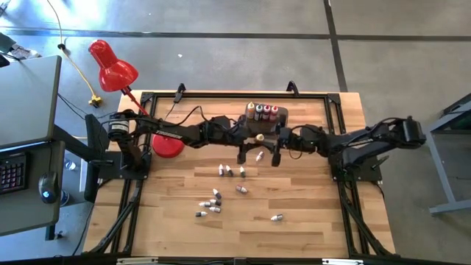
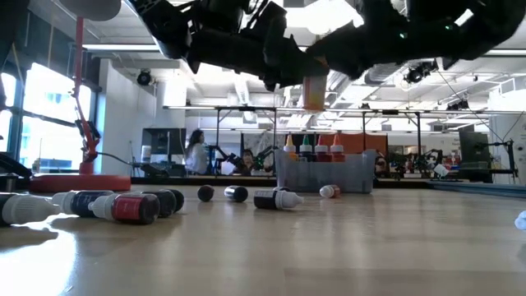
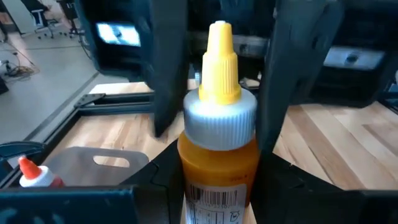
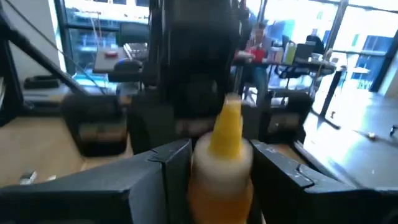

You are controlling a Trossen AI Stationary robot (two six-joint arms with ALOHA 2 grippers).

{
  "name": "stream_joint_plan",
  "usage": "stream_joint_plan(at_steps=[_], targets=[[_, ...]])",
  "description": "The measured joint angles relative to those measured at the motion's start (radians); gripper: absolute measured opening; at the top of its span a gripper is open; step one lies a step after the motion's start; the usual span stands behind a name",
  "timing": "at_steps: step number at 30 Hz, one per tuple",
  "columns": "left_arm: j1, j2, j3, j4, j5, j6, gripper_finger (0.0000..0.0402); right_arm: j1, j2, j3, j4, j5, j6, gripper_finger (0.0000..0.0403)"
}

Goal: Pick & Place food coloring
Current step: Put the large yellow food coloring bottle into the bin

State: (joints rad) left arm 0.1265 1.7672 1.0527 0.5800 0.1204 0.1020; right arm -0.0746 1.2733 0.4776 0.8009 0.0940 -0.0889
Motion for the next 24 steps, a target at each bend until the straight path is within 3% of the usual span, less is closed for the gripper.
stream_joint_plan(at_steps=[5, 24], targets=[[0.001, 0.0, 0.0, 0.001, 0.0, 0.004, 0.0129, 0.001, 0.026, 0.046, -0.021, 0.052, -0.021, 0.0149], [0.0, 0.0, 0.0, 0.004, -0.035, 0.029, 0.0129, 0.002, 0.024, 0.049, -0.092, 0.087, 0.006, 0.014]])
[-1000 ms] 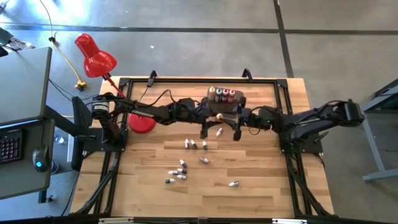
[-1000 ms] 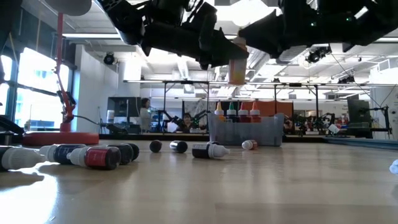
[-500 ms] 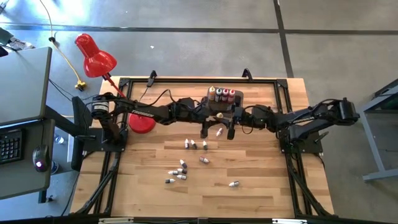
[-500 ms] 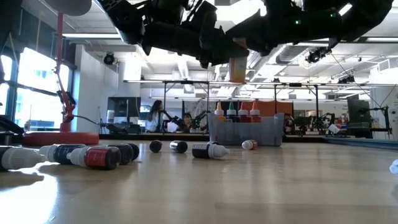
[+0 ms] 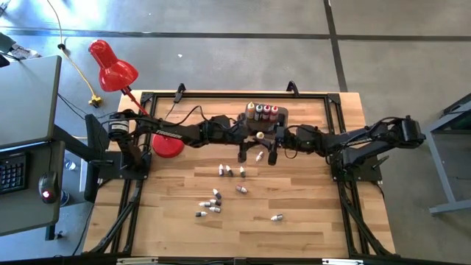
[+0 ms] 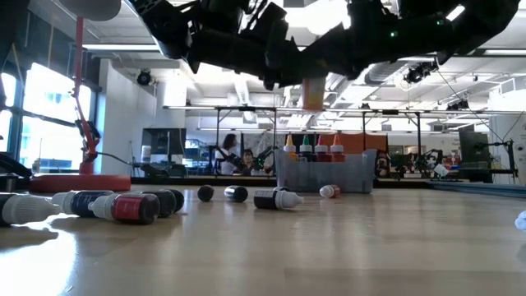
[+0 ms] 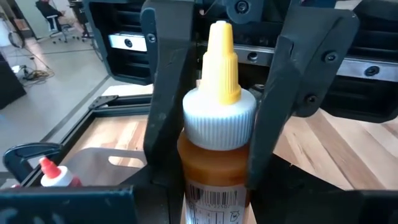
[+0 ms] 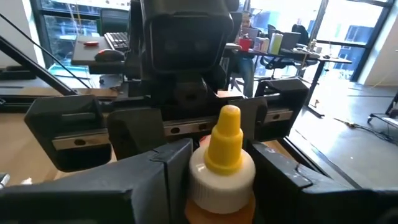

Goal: Pick & Place food coloring
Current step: Put the large yellow food coloring bottle into the bin

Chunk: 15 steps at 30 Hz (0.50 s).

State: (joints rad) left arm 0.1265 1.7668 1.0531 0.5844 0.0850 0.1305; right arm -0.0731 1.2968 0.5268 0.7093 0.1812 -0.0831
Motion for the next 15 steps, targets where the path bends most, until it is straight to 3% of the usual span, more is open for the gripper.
stream_joint_plan(at_steps=[4, 8, 15], targets=[[0.0, 0.0, 0.0, -0.004, -0.008, 0.016, 0.0129, 0.0, 0.0, 0.0, -0.002, 0.02, 0.007, 0.0112], [0.0, 0.0, 0.0, -0.012, -0.018, 0.023, 0.0133, 0.0, 0.0, 0.0, 0.0, 0.023, -0.008, 0.0112], [0.001, 0.0, 0.0, -0.048, -0.062, 0.035, 0.0205, 0.0, 0.0, 0.0, -0.077, 0.152, 0.014, 0.0112]])
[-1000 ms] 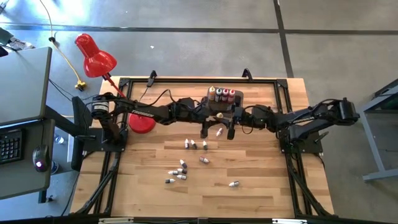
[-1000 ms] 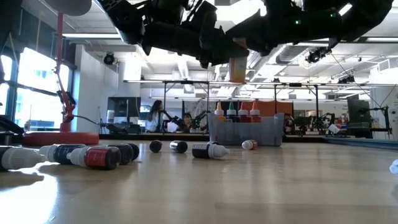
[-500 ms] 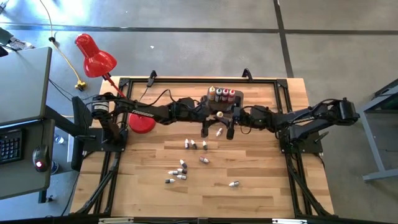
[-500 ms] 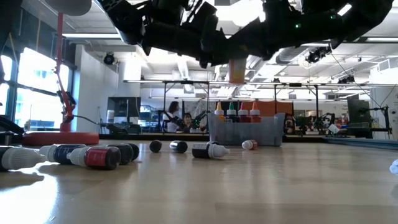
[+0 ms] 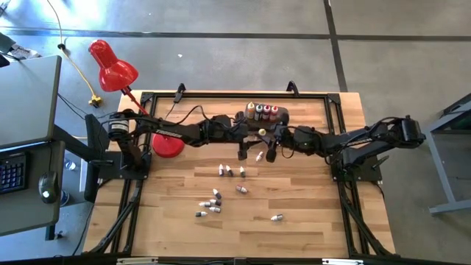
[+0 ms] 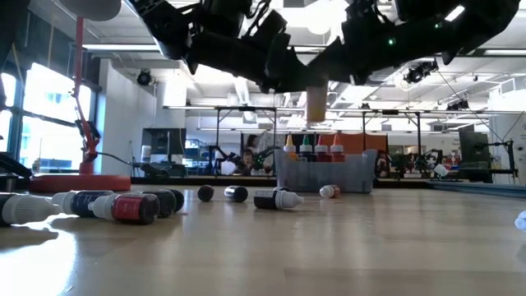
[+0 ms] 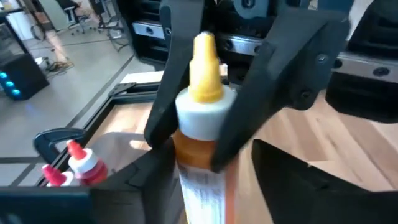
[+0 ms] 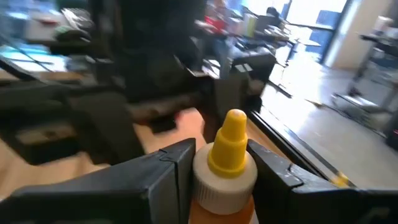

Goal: Pick & Place food coloring
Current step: Put the large yellow food coloring bottle into the bin

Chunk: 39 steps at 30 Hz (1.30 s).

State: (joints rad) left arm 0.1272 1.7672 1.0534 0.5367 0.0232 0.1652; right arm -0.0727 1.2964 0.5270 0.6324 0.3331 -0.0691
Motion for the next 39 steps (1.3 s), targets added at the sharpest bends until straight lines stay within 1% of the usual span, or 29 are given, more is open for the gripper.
stream_joint_plan(at_steps=[3, 6, 9, 11, 15, 19, 23, 26, 29, 32, 35, 39], targets=[[0.0, 0.0, 0.0, -0.033, -0.017, 0.024, 0.024, 0.0, 0.0, 0.0, -0.026, 0.068, 0.015, 0.0114], [-0.001, 0.0, 0.0, -0.072, -0.06, 0.026, 0.0263, -0.01, 0.0, 0.0, -0.066, 0.231, -0.011, 0.0112], [-0.003, 0.0, 0.0, -0.093, -0.081, 0.026, 0.027, -0.04, 0.0, 0.0, -0.132, 0.38, -0.005, 0.0112], [-0.003, 0.0, 0.0, -0.099, -0.082, 0.025, 0.0269, -0.075, 0.0, -0.001, -0.184, 0.408, 0.038, 0.0112], [-0.003, 0.0, 0.0, -0.099, -0.078, 0.047, 0.0264, -0.17, 0.0, -0.001, -0.21, 0.343, 0.124, 0.0113], [-0.003, 0.0, 0.0, -0.099, -0.077, 0.048, 0.0264, -0.25, 0.0, -0.001, -0.226, 0.314, 0.133, 0.0113], [-0.003, 0.0, 0.0, -0.099, -0.077, 0.061, 0.0264, -0.314, 0.0, -0.001, -0.304, 0.236, 0.191, 0.0113], [-0.003, 0.0, 0.0, -0.099, -0.077, 0.07, 0.0264, -0.344, 0.0, -0.011, -0.326, 0.218, 0.223, 0.0115], [-0.003, 0.0, 0.0, -0.099, -0.077, 0.07, 0.0264, -0.37, 0.0, -0.043, -0.27, 0.203, 0.21, 0.0116], [-0.003, 0.0, 0.0, -0.094, -0.076, 0.07, 0.0264, -0.392, 0.0, -0.095, -0.165, 0.152, 0.163, 0.0116], [-0.003, 0.0, 0.0, -0.094, -0.075, 0.07, 0.0263, -0.419, 0.0, -0.149, -0.065, 0.121, 0.162, 0.0117], [-0.003, 0.0, 0.0, -0.09, -0.075, 0.071, 0.0263, -0.454, 0.0, -0.217, 0.027, 0.07, 0.159, 0.0117]])
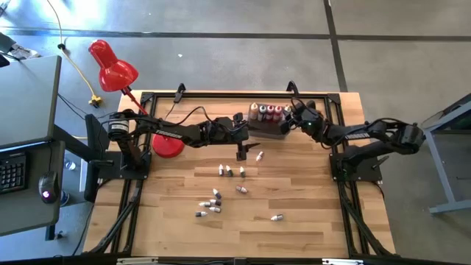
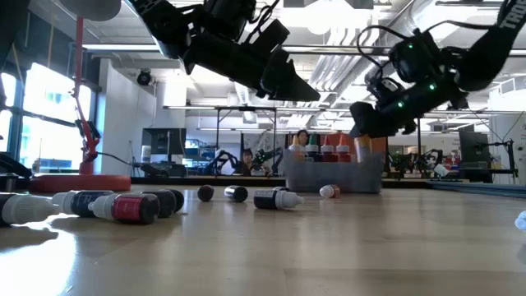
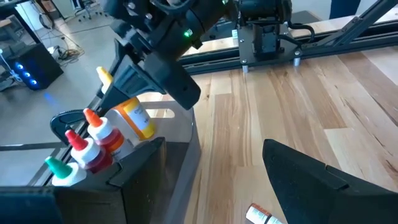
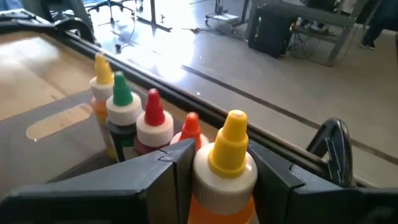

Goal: Pick & Place food coloring
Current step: Put the large yellow food coloring bottle into the bin

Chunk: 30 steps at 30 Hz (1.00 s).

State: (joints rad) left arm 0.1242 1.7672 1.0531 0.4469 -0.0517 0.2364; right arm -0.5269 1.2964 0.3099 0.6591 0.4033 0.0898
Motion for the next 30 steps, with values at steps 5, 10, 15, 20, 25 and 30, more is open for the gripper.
stream_joint_plan(at_steps=[5, 10, 15, 20, 25, 30], targets=[[0.0, 0.0, 0.0, 0.008, 0.0, 0.004, 0.0263, -0.031, 0.0, -0.04, 0.074, -0.042, -0.011, 0.0118], [0.0, 0.0, 0.0, 0.009, 0.0, 0.005, 0.0263, -0.052, 0.0, -0.045, 0.07, -0.102, -0.012, 0.0119], [0.0, 0.0, 0.0, 0.008, -0.001, 0.005, 0.0263, -0.062, 0.0, -0.037, 0.07, -0.09, -0.024, 0.0119], [0.0, 0.0, 0.0, 0.008, -0.001, 0.005, 0.0263, -0.081, 0.0, -0.037, 0.062, -0.121, -0.028, 0.012], [0.0, 0.0, 0.0, 0.008, -0.001, 0.005, 0.0263, -0.098, 0.0, -0.037, 0.061, -0.188, -0.033, 0.012], [0.0, 0.0, 0.0, 0.007, -0.001, 0.006, 0.0263, -0.102, 0.0, -0.037, 0.063, -0.176, -0.089, 0.012]])
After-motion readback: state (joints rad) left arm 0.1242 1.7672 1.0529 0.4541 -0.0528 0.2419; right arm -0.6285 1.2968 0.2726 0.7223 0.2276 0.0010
